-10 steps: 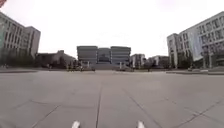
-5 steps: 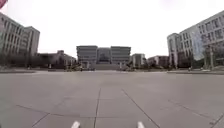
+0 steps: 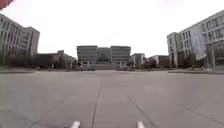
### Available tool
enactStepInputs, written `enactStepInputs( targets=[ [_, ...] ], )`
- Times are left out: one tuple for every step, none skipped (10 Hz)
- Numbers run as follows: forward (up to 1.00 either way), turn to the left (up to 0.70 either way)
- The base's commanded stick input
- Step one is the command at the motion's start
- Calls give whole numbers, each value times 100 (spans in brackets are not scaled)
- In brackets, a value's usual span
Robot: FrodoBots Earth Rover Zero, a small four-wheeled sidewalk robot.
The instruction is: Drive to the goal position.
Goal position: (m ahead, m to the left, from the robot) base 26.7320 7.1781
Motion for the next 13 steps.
enactStepInputs(
  targets=[
    [60, 0],
    [60, 0],
    [60, 0],
    [60, 0],
    [60, 8],
    [60, 15],
    [60, 15],
    [60, 15],
    [60, 10],
    [60, 0],
    [60, 0],
    [60, 0],
    [60, 0]
  ],
)
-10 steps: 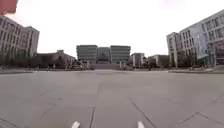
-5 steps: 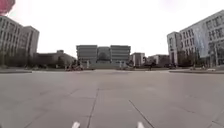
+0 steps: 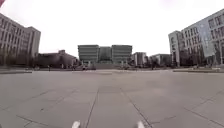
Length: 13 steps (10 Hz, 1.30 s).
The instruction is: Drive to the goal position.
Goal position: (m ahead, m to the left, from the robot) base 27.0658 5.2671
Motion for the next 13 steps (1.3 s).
enactStepInputs(
  targets=[
    [60, 0],
    [60, 0],
    [60, 0],
    [60, 0],
    [60, 0],
    [60, 0],
    [60, 0],
    [60, 0],
    [60, 0],
    [60, 0],
    [60, 0],
    [60, 0],
    [60, 0]
  ],
)
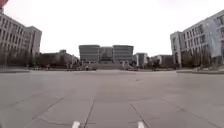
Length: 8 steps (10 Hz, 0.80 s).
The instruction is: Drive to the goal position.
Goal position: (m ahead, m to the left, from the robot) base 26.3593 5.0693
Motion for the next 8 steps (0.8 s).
enactStepInputs(
  targets=[
    [60, 0],
    [60, 0],
    [60, 0],
    [60, 0],
    [60, 0],
    [60, 0],
    [60, 0],
    [60, 0]
  ],
)
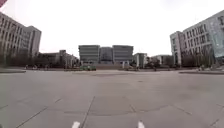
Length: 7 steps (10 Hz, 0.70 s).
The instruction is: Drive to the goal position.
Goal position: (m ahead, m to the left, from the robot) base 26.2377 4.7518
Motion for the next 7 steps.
enactStepInputs(
  targets=[
    [60, 0],
    [60, 0],
    [60, 0],
    [60, 0],
    [60, 0],
    [60, 0],
    [60, 0]
  ],
)
